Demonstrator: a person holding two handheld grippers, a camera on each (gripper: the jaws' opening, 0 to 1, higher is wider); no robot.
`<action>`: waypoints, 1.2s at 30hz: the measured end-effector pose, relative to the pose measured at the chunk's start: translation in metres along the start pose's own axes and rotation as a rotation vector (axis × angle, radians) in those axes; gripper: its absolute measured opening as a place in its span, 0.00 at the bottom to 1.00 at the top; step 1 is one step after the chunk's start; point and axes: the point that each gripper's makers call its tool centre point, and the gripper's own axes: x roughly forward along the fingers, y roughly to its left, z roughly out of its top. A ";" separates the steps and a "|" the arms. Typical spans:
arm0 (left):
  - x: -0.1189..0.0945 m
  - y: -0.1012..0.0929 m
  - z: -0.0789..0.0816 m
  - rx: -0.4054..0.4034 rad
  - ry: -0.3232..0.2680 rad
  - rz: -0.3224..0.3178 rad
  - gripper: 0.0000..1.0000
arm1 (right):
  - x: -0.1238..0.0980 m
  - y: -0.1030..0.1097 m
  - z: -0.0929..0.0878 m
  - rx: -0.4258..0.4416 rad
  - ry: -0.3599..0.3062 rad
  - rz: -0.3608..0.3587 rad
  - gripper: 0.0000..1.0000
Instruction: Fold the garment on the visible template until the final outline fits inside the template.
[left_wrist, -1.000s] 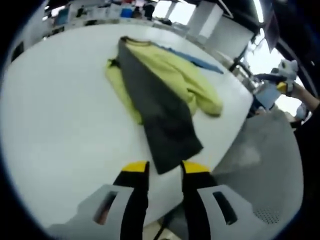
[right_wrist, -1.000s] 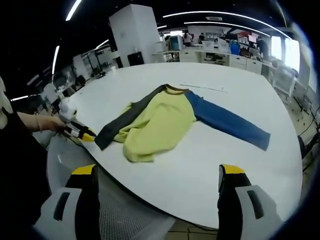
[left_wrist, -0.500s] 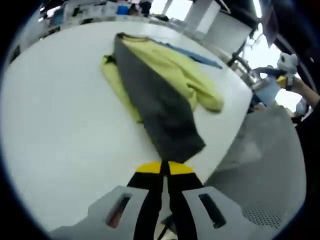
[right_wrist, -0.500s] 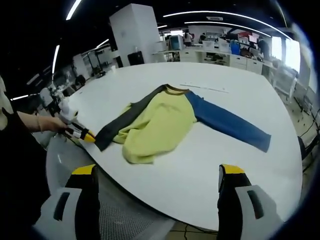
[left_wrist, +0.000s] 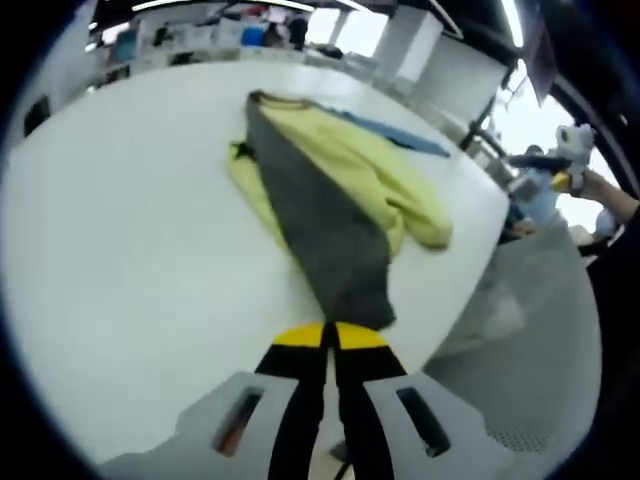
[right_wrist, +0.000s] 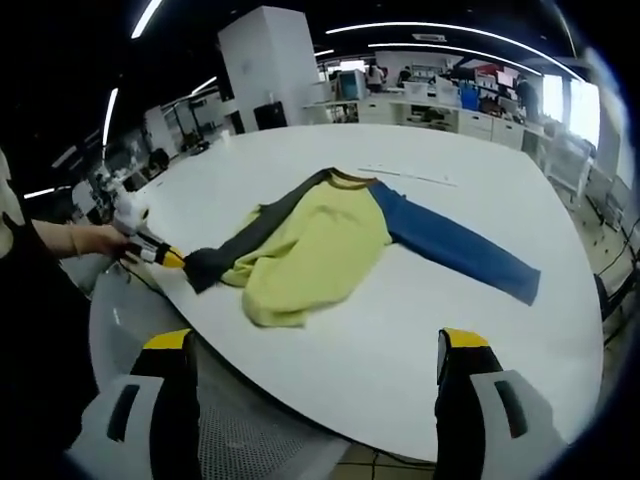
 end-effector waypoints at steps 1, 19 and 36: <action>-0.002 0.001 0.002 0.001 -0.002 0.003 0.00 | 0.000 0.000 0.000 0.000 0.000 0.001 1.00; -0.057 0.063 0.071 0.004 -0.108 0.127 0.00 | 0.005 0.000 0.003 0.007 -0.002 -0.006 1.00; -0.091 0.110 0.093 -0.025 -0.111 0.232 0.00 | 0.016 0.000 0.004 0.023 0.005 -0.006 1.00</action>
